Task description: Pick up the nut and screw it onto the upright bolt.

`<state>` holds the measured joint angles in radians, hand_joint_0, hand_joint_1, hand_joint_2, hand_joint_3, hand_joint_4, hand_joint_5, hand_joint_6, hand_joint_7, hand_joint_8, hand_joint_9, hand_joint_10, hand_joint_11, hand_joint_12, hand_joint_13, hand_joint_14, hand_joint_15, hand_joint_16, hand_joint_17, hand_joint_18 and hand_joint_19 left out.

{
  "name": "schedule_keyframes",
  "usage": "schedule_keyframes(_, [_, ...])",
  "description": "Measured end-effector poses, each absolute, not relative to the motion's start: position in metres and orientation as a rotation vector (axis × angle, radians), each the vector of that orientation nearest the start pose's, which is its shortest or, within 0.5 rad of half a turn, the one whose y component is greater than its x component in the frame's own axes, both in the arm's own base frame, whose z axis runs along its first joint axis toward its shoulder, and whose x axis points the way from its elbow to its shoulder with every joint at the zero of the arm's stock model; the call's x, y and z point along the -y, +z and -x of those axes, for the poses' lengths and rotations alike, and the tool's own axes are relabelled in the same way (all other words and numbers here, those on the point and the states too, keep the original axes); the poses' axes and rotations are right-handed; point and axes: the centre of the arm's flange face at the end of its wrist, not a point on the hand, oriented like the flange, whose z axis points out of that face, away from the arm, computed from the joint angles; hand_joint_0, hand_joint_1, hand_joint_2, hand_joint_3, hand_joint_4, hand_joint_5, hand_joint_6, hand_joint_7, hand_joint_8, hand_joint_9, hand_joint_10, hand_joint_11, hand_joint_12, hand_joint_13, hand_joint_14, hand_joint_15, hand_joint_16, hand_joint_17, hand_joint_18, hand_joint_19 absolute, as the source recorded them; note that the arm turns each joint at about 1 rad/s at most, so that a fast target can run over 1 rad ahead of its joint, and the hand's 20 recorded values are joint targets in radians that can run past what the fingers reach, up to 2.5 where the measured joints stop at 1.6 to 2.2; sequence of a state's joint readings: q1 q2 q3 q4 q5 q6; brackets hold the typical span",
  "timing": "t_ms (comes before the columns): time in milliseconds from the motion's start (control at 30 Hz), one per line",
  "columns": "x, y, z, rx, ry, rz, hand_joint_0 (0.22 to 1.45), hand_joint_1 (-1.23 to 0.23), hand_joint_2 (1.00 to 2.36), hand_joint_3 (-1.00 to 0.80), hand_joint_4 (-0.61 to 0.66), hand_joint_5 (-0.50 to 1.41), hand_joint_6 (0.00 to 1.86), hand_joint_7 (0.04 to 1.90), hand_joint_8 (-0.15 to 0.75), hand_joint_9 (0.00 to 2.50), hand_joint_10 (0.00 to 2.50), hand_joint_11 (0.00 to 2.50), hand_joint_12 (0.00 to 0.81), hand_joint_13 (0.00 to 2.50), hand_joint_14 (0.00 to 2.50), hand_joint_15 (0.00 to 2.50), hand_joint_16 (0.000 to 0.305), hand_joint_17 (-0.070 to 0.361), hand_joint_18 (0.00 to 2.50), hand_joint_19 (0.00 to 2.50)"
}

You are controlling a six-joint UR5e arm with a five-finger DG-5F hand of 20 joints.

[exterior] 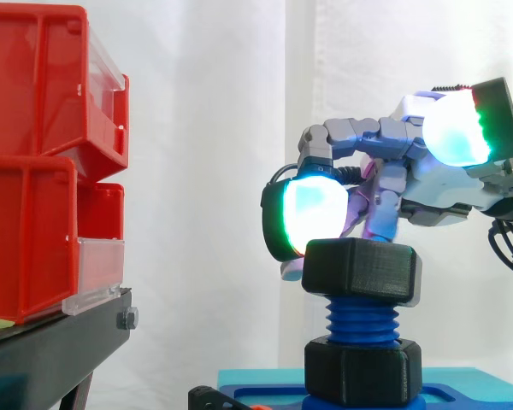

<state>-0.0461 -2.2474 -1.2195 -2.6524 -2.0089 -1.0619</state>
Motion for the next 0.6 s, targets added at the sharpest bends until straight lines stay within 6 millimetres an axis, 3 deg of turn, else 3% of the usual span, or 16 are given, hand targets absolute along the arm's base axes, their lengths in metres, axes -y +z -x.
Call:
schedule_keyframes(500, [0.137, 0.285, -0.735, -1.458, 0.683, -0.028, 0.52, -0.31, 1.00, -0.50, 0.06, 0.05, 0.61, 1.33, 0.214, 1.56, 0.01, 0.27, 0.169, 0.96, 0.00, 0.00, 0.008, 0.018, 0.51, 0.00])
schedule_keyframes(600, [0.142, 0.287, -0.735, -1.455, 0.683, -0.024, 0.52, -0.31, 1.00, -0.50, 0.05, 0.06, 0.62, 1.30, 0.171, 1.63, 0.01, 0.28, 0.158, 1.02, 0.00, 0.00, 0.007, 0.015, 0.57, 0.00])
